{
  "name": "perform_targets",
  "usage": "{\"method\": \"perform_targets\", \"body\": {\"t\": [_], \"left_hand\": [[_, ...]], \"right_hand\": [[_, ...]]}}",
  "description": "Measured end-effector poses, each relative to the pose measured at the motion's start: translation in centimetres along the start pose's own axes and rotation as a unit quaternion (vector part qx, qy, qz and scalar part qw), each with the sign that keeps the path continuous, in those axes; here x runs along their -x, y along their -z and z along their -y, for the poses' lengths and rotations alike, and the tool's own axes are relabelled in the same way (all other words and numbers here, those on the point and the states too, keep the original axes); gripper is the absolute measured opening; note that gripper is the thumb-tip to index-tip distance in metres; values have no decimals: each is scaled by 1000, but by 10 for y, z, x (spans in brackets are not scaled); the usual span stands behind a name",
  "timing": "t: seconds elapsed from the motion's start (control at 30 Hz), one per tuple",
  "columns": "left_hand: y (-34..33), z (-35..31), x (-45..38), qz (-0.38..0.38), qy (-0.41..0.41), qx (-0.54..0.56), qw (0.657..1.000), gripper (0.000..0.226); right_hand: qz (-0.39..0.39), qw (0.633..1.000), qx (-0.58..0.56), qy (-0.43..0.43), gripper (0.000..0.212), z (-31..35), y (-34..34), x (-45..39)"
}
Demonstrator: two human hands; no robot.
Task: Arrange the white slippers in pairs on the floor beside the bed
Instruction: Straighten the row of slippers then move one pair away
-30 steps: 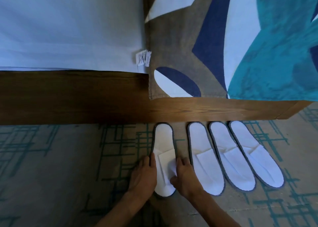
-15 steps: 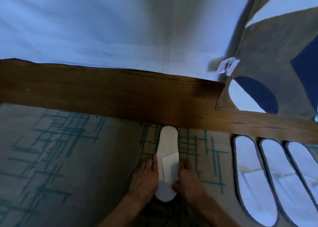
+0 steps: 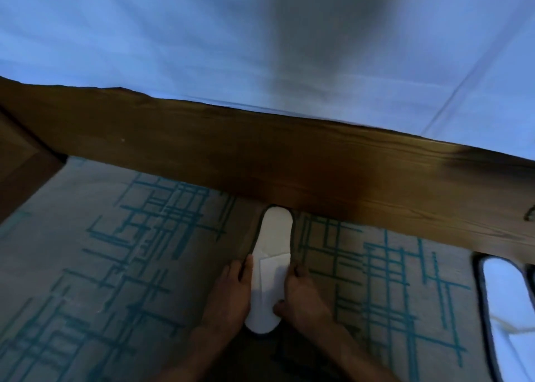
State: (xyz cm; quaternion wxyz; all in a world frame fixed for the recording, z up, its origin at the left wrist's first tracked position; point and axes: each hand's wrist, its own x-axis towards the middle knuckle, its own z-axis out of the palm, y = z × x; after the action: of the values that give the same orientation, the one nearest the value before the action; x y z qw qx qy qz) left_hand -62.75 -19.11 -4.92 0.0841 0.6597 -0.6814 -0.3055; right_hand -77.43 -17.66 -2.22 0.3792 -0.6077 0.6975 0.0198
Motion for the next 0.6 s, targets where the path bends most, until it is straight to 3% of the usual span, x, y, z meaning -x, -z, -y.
{"method": "perform_targets", "body": {"t": [0.07, 0.2, 0.43, 0.6], "left_hand": [[11, 14, -5, -43, -12, 19, 999, 43], [25, 33, -13, -54, -7, 62, 997, 39], [40, 58, -21, -39, 111, 204, 972, 42], [43, 62, -25, -54, 122, 218, 967, 39]], "right_hand": [[8, 1000, -4, -3, 86, 16, -6, -7], [24, 1000, -13, -10, 86, 45, -12, -15], [19, 999, -42, 9, 87, 69, -23, -21], [10, 999, -46, 18, 86, 77, -24, -22]]}}
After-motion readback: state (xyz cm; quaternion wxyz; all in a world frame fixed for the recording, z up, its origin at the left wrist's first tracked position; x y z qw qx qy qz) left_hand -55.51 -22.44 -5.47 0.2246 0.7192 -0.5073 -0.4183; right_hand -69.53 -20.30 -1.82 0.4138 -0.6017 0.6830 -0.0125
